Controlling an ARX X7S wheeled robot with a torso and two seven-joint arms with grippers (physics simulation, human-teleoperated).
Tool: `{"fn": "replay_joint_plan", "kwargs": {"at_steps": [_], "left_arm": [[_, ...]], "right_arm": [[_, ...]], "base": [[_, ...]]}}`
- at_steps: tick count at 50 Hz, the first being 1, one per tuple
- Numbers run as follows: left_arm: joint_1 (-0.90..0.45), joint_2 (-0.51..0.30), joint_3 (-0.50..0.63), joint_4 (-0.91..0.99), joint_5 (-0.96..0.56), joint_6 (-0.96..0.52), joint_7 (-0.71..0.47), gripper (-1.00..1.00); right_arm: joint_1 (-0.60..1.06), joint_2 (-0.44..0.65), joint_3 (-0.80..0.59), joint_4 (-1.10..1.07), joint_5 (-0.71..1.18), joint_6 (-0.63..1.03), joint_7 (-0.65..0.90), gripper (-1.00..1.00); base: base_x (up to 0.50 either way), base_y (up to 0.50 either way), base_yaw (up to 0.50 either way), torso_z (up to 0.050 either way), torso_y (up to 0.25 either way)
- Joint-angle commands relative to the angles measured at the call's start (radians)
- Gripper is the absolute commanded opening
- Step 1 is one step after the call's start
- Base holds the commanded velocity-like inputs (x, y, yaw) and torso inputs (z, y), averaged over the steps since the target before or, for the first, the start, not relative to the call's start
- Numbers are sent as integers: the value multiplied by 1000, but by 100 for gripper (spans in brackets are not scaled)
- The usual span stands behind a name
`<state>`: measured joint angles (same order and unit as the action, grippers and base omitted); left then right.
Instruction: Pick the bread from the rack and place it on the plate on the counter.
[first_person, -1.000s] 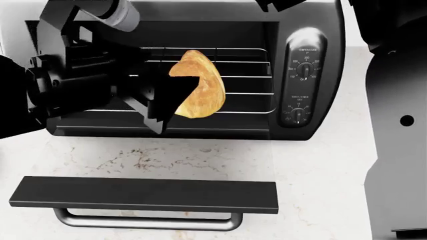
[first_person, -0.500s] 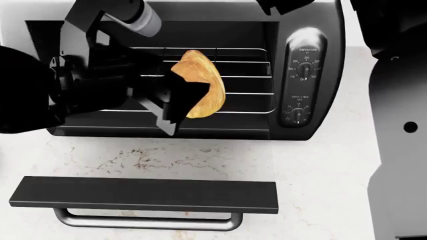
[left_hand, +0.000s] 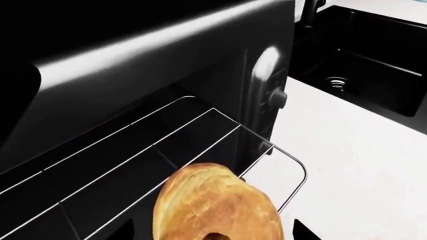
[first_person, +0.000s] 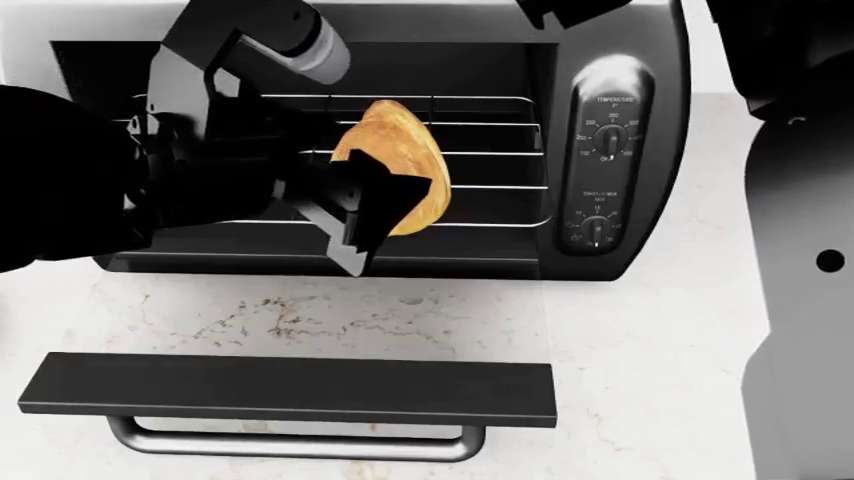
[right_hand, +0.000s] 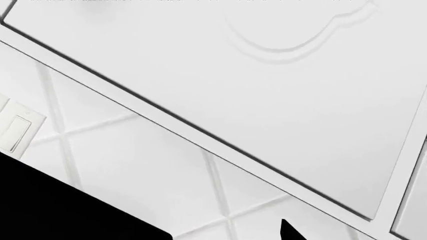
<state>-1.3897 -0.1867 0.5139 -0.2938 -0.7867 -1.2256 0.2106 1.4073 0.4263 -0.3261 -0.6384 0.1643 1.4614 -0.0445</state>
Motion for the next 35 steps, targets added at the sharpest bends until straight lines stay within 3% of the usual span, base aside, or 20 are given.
{"fn": "replay_joint_plan", "kwargs": {"at_steps": [1, 25, 26, 35], "left_arm": [[-19, 27, 3, -37, 20, 22, 32, 100], [-50, 48, 69, -89, 35, 51, 52, 100], [-48, 49, 63, -96, 34, 55, 48, -100], [-67, 38, 37, -75, 18, 40, 14, -100]], "right_arm": [[6, -17, 24, -4, -15, 8, -17, 100], [2, -7, 39, -20, -6, 16, -15, 100], [-1, -7, 40, -20, -6, 15, -15, 100], [-2, -9, 43, -15, -5, 10, -11, 100]], "base": [[0, 0, 0, 0, 0], [0, 0, 0, 0, 0], [0, 0, 0, 0, 0], [0, 0, 0, 0, 0]]}}
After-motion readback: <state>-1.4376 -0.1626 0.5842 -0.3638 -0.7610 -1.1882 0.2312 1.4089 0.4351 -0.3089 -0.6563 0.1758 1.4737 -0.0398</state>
